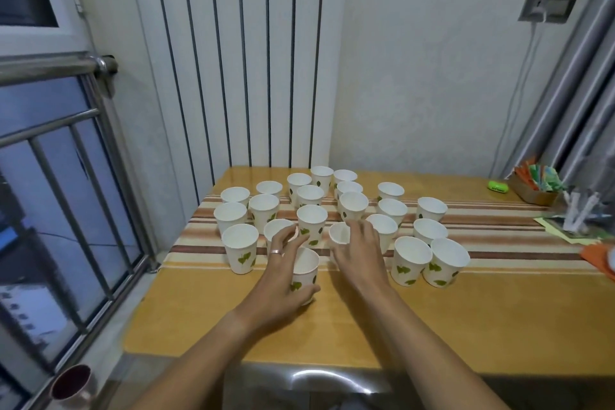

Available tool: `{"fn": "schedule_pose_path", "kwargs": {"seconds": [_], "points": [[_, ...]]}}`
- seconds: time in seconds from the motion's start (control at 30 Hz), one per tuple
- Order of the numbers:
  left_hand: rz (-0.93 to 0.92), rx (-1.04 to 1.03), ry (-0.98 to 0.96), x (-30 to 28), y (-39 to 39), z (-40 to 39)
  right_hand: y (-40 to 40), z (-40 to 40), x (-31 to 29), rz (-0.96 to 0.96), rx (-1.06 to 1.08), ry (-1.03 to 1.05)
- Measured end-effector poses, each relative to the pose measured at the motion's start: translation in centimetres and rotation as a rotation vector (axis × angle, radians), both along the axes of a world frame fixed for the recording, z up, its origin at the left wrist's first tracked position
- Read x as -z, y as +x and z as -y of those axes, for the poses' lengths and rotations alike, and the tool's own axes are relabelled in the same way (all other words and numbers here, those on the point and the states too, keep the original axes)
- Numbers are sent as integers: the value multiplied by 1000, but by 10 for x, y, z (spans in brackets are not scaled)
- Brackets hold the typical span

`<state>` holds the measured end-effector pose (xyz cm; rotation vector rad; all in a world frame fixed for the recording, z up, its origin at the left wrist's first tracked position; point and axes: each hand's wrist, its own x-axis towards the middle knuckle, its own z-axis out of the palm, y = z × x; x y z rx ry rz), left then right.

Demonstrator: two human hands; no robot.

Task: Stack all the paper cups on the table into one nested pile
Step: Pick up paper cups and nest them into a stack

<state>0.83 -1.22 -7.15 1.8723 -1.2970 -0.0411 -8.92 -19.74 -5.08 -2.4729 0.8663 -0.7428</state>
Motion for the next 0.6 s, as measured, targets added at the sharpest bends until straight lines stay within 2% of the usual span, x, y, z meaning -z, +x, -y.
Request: {"fn": "schedule_pose_path", "kwargs": {"seconds": [0.13,0.37,0.5,0.6], "points": [[-13,12,-43,2,-4,0,-4,-1,-8,113,-12,-4],[-30,17,-85,-2,3,4,-16,-21,-39,438,-232,-44],[-52,4,-102,-1,5,4,-17,-26,-50,472,-260,-22],[-91,5,-113,-3,4,6,-17,-28,-48,419,-346,16]]}}
